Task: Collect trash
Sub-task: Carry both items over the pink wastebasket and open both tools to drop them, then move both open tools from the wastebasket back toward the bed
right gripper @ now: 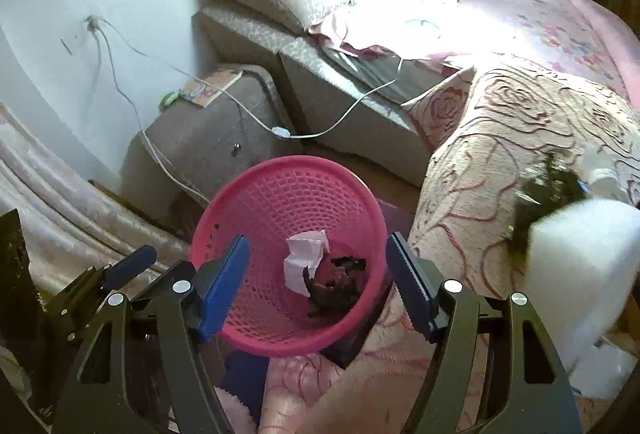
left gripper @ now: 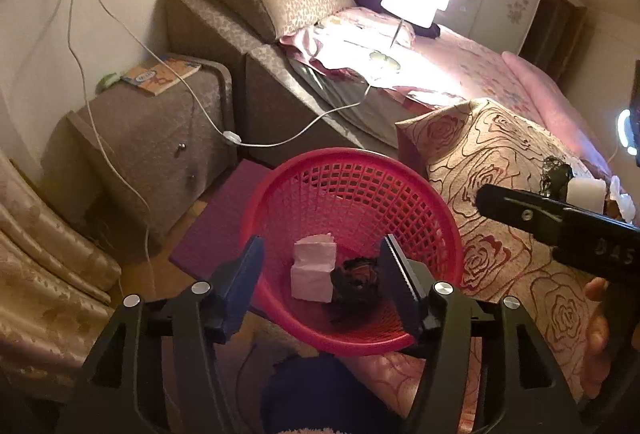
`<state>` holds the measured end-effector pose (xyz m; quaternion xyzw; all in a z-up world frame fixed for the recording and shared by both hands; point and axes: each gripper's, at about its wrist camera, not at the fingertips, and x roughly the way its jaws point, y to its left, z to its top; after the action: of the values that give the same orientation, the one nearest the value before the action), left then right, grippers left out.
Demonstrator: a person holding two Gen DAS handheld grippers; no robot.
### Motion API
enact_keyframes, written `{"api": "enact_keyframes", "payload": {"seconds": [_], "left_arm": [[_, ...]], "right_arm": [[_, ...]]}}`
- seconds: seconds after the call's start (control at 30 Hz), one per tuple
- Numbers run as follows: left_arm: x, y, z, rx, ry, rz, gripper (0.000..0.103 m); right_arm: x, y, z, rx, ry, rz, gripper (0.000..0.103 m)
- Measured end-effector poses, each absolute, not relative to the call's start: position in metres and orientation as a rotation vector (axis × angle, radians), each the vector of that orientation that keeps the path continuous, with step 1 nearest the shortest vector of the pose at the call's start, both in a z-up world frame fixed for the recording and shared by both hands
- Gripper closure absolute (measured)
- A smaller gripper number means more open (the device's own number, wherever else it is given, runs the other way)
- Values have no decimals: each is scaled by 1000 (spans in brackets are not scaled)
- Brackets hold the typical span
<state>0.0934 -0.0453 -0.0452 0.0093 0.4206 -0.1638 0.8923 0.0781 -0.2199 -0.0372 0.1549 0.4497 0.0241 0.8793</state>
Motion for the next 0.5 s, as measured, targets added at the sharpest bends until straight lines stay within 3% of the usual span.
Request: {"api": "enact_keyframes", "payload": {"seconds": [0.33, 0.5], "left_arm": [[72, -43, -27, 9, 827, -333, 41], [65, -42, -17, 2, 794, -329, 41]], "right_arm": [[35, -232, -8, 336, 859, 62, 34], [8, -247, 13, 322, 790, 43, 28]]}}
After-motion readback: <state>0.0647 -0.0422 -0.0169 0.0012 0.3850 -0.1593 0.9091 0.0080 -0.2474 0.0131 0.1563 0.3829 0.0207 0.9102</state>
